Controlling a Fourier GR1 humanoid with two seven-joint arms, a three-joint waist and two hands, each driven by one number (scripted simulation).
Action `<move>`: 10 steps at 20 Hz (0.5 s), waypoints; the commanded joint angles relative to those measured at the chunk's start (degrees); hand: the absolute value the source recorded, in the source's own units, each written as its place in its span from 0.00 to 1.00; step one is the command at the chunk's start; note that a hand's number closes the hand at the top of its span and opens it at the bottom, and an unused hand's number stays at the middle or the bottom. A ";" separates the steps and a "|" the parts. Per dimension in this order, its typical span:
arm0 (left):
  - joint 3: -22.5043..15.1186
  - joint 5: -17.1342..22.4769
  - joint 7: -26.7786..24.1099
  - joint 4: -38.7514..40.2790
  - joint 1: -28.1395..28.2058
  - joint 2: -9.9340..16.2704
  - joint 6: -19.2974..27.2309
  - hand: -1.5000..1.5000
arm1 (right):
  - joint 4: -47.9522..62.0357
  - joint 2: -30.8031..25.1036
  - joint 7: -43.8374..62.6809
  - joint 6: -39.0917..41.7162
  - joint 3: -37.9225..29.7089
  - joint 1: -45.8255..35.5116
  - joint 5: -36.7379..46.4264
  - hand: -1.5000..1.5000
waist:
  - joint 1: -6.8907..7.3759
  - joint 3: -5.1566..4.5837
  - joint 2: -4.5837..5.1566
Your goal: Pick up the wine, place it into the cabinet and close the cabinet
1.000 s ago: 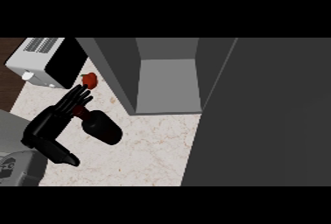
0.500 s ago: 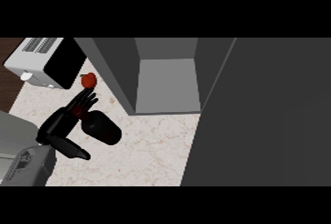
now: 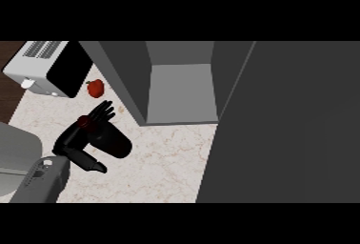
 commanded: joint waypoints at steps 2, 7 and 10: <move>-0.58 -0.31 -5.59 6.67 -1.02 -0.29 -5.47 0.00 | -9.01 -2.33 3.14 -0.69 0.79 1.29 7.04 0.00 | -0.45 -0.05 0.05; -1.91 -1.70 -8.21 9.41 -2.60 0.21 -6.09 0.00 | -9.86 -3.57 3.06 -1.41 1.45 2.25 6.09 0.00 | -0.22 -0.04 0.07; -2.71 -2.43 -10.59 10.24 -2.30 1.40 -6.94 0.00 | -9.79 -4.63 3.71 -1.47 -0.34 0.99 5.30 0.00 | -0.11 -0.06 0.05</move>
